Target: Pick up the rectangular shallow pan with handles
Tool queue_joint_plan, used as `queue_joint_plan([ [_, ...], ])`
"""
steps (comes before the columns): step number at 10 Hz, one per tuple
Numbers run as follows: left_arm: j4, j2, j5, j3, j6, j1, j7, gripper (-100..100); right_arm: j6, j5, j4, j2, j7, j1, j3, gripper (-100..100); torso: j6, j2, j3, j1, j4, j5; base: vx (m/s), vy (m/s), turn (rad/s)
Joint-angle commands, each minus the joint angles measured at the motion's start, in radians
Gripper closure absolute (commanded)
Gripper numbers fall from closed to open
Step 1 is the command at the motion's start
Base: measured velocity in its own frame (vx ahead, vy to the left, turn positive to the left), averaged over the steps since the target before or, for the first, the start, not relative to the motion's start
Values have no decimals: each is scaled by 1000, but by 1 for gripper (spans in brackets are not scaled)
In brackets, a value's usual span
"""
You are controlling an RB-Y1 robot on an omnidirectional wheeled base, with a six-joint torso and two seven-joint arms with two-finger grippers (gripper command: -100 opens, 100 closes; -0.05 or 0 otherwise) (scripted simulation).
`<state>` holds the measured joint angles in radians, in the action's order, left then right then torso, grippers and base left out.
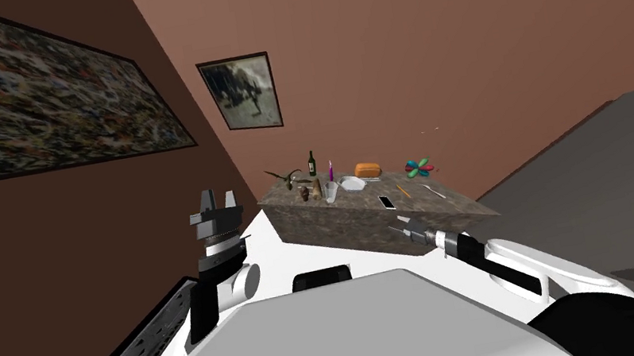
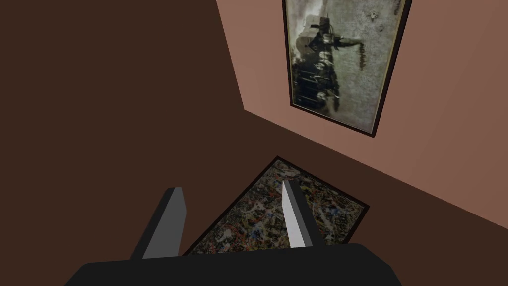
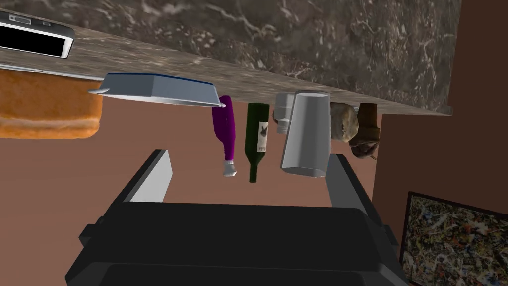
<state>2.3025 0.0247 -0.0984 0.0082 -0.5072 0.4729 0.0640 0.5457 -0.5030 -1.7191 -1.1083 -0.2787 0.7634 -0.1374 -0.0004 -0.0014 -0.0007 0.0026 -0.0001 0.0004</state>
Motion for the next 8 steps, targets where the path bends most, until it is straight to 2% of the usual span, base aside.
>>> queue_joint_plan([
  [1,0,0,0,0,0,0,0,0,-1,-15,16,-46,-5,11,-2,-100,0,0,0,0,0,0,14,50,117],
  [2,0,0,0,0,0,0,0,0,-6,-46,53,-79,-13,19,7,-100,1,0,0,0,0,0,15,64,223],
  [3,0,0,0,0,0,0,0,0,-6,-46,53,-100,-13,19,7,-100,0,0,0,0,0,0,12,47,107],
  [4,0,0,0,0,0,0,0,0,-12,-76,90,-133,-20,27,17,-100,1,0,0,0,0,0,26,57,229],
  [5,0,0,0,0,0,0,0,0,-12,-76,90,-151,-20,27,17,-100,0,0,0,0,0,0,31,49,115],
  [6,0,0,0,0,0,0,0,0,-19,-106,127,-187,-26,32,28,-100,1,-1,0,0,0,0,43,60,223],
  [7,0,0,0,0,0,0,0,0,-19,-106,127,-198,-26,32,28,-100,0,-2,-1,0,0,0,35,42,106],
  [8,0,0,0,0,0,0,0,0,-28,-136,164,-236,-32,37,39,-100,1,-1,-1,0,0,0,32,57,199],
])
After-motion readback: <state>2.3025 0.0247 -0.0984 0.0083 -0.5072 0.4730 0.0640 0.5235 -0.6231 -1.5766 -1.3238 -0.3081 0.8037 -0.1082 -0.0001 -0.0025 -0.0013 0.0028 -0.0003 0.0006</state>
